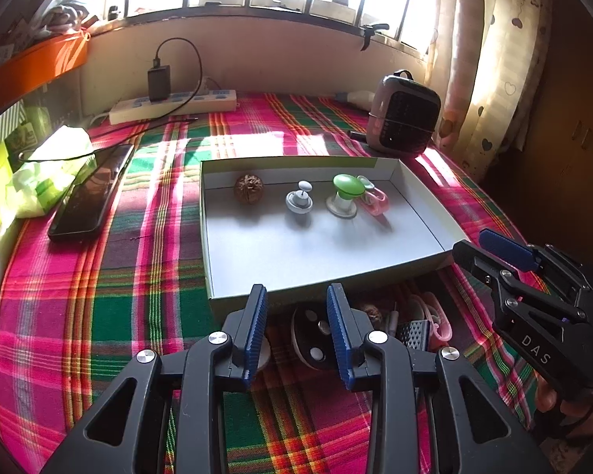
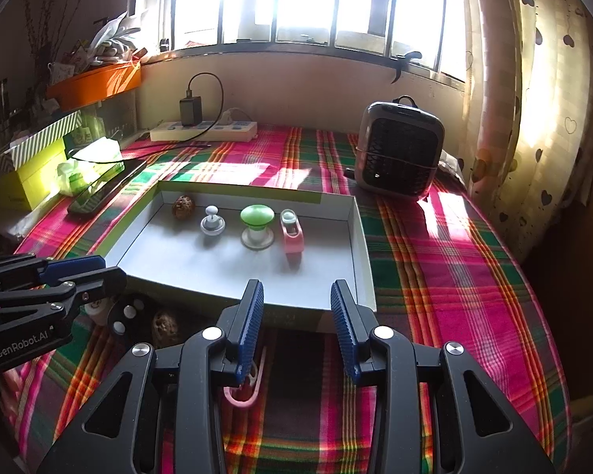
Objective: Organize objects
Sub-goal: 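Withdraw both open tools from the box toward the remaining objects, then close the right tool on the pink oval piece while the left tool approaches the white jar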
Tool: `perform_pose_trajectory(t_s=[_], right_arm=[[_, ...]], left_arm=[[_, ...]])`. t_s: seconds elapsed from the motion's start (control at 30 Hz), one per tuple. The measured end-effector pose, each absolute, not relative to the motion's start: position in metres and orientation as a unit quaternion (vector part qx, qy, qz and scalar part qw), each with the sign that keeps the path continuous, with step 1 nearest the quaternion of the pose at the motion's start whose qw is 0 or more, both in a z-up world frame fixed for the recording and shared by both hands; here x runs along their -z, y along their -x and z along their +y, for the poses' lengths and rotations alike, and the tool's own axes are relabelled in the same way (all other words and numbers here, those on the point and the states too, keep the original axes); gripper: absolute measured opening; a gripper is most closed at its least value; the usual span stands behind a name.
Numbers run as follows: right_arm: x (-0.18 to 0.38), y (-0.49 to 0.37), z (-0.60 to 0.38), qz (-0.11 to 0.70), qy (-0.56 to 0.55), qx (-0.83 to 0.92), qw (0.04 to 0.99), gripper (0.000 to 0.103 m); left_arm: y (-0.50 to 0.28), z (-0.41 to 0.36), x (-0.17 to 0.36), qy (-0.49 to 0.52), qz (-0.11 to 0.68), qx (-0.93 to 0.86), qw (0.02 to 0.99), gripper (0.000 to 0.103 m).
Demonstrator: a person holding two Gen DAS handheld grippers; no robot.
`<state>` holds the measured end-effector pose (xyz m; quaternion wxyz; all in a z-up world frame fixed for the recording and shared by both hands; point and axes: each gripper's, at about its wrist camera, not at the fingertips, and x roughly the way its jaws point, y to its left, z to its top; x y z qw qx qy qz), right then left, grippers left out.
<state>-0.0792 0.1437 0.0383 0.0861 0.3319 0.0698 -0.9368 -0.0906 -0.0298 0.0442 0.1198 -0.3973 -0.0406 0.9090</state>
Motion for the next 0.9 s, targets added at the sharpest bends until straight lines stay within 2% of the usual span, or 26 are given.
perform_pose_trajectory(t_s=[0.63, 0.77, 0.9], right_arm=[[-0.010, 0.060, 0.151, 0.037, -0.378, 0.914, 0.142, 0.037], [-0.008, 0.060, 0.147, 0.038, -0.385, 0.910, 0.151, 0.042], [-0.006, 0.061, 0.145, 0.040, -0.388, 0.908, 0.152, 0.043]], left_arm=[[0.070, -0.034, -0.028, 0.411, -0.056, -0.900, 0.136, 0.033], [0.069, -0.040, -0.030, 0.405, -0.061, -0.903, 0.127, 0.033], [0.069, -0.043, -0.030, 0.405, -0.062, -0.904, 0.123, 0.034]])
